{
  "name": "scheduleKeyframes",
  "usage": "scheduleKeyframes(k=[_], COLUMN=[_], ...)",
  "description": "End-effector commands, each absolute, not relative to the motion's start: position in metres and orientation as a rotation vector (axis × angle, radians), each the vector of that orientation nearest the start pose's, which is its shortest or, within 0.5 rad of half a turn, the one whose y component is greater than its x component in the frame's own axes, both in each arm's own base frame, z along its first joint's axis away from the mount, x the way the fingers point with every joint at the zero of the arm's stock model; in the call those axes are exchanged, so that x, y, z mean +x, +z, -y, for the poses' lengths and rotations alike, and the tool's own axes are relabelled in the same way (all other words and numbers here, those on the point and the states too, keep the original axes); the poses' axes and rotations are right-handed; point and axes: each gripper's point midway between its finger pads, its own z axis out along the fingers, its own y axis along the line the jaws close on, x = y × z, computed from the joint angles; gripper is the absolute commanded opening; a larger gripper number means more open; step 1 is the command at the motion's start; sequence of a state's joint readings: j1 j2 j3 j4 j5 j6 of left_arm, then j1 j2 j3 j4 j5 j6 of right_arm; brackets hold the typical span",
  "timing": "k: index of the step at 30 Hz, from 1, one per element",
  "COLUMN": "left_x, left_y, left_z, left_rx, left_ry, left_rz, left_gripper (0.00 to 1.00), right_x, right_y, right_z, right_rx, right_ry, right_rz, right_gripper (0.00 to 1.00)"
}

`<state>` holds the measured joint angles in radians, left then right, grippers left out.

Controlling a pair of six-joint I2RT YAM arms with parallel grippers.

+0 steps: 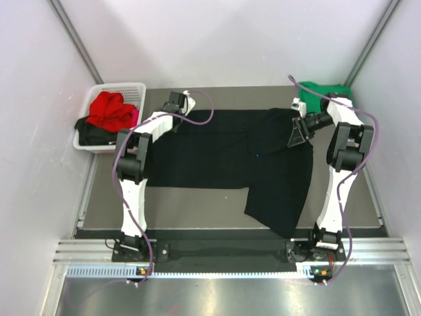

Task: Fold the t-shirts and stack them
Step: Fold the tshirt

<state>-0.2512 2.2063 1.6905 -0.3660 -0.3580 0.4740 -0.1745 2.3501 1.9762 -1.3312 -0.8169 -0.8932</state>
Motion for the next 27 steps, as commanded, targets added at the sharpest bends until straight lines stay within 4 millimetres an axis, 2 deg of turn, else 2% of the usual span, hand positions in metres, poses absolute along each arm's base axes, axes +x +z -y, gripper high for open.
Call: scheduleKeyframes(k=[1,8,11,14,18,20,23,27], left_x=[0.554,0.558,0.558,0.557,0.556,0.555,0.554,0.551], left_y=[0.071,0.073,0.074,0.072,0.071,0.07,0.071,0.071], left_z=[0.059,0.062,0.061,0.059,0.057,0.058,0.055,0.051], left_rx=[0.686,0.677,0.672,0.665,0.648,0.649,0.644,0.639], left_ry=[0.543,0.521,0.514,0.503,0.493,0.489,0.491,0.5], left_rz=[-2.283,-2.275,-2.274,-2.282,-2.289,-2.292,-2.294,-2.298], left_gripper=[0.0,0.0,0.0,0.0,0.0,0.0,0.0,0.0], right_x=[0.403,0.404,0.397,0.391,0.387,0.384,0.377,0.374], right_y=[0.11,0.161,0.174,0.176,0.163,0.153,0.13,0.104], right_z=[-0.044,-0.054,-0.058,-0.061,-0.057,-0.047,-0.031,-0.018], right_rx=[-0.846,-0.793,-0.783,-0.79,-0.813,-0.874,-0.959,-0.966], right_ry=[1.144,1.119,1.127,1.134,1.102,1.028,0.95,0.928], right_rz=[-2.404,-2.333,-2.312,-2.312,-2.368,-2.404,-2.471,-2.54], right_gripper=[0.45,0.42,0.42,0.42,0.42,0.42,0.43,0.47])
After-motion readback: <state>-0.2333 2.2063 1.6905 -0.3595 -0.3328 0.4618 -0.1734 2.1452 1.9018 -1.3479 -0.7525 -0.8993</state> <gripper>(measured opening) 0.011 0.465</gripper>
